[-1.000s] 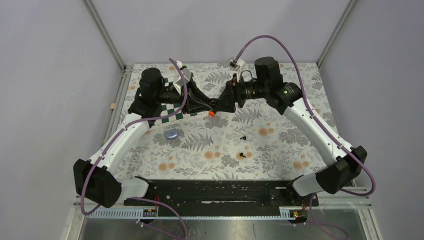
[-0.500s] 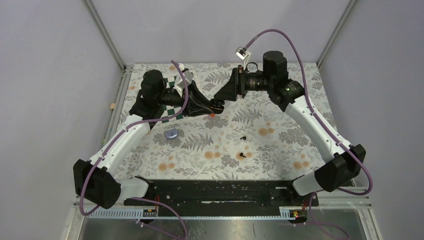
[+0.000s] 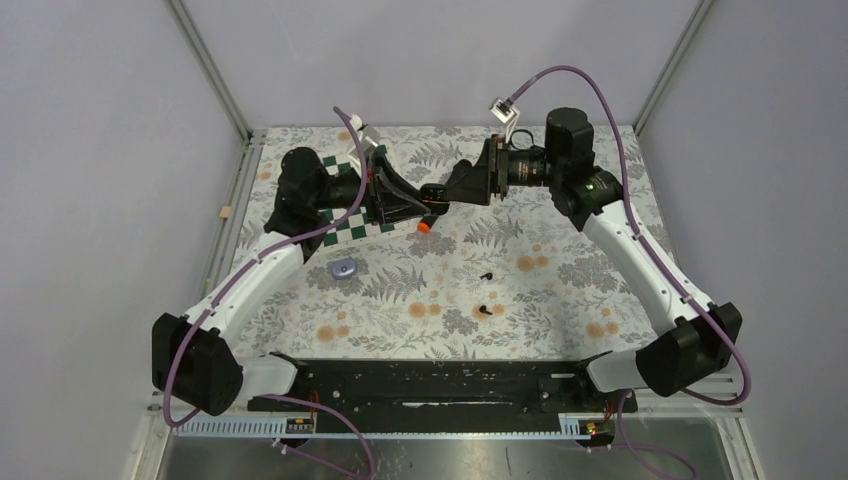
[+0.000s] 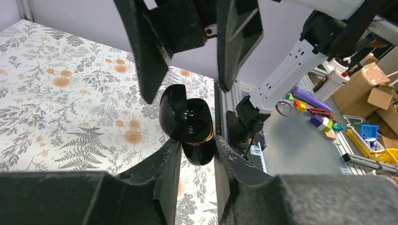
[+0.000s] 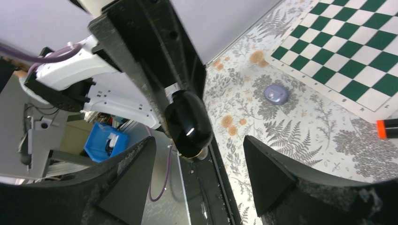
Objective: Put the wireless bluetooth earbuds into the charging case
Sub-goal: Open the charging case at the center of the board.
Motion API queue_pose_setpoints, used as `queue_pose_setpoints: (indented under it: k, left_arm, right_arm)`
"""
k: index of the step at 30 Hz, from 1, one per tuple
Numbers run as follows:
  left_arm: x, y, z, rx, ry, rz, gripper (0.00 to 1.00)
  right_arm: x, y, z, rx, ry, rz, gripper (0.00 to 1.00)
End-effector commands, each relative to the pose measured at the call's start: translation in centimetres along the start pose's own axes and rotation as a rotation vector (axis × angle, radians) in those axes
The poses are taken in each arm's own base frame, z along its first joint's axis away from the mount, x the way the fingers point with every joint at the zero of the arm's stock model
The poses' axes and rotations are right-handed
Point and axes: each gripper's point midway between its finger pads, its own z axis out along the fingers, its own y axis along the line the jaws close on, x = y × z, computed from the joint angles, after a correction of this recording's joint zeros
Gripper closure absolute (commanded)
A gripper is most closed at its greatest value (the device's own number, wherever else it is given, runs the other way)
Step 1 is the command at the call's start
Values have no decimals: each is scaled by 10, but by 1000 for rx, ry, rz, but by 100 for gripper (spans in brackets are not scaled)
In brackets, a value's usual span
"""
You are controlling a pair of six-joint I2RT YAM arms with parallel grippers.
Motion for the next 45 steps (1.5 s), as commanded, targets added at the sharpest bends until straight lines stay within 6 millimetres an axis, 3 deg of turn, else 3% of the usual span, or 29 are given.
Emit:
queue_pose_setpoints:
  k: [1, 7, 16, 31, 33, 36, 37, 41, 45]
  left_arm:
    - [-32, -1, 3, -3, -78, 35, 100]
    - [-41, 3, 3, -20, -101, 22, 100]
    - [-52, 9, 2, -45, -137, 10, 100]
    - [-55, 24, 4, -85, -170, -18, 100]
    - [-54, 25, 4, -89, -167, -19, 100]
    - [-46, 30, 4, -105, -152, -22, 100]
    - [-42, 33, 3, -117, -143, -20, 97]
    - [-24, 52, -2, -219, -108, -52, 62]
    - [-11, 50, -7, -236, -65, -42, 44]
  right_arm:
    - [3, 18, -5, -81, 7, -32, 26]
    - [-3, 22, 1, -143, 14, -47, 37]
    - [-9, 20, 6, -159, 7, -39, 43]
    - [-14, 30, 15, -209, 22, -64, 65]
    - [-15, 30, 15, -206, 20, -68, 71]
    - [-16, 30, 14, -204, 15, -81, 91]
    - [-16, 29, 14, -202, 13, -83, 95]
    - [-14, 30, 12, -198, 14, -105, 100]
    - [-8, 28, 7, -175, 24, -134, 100]
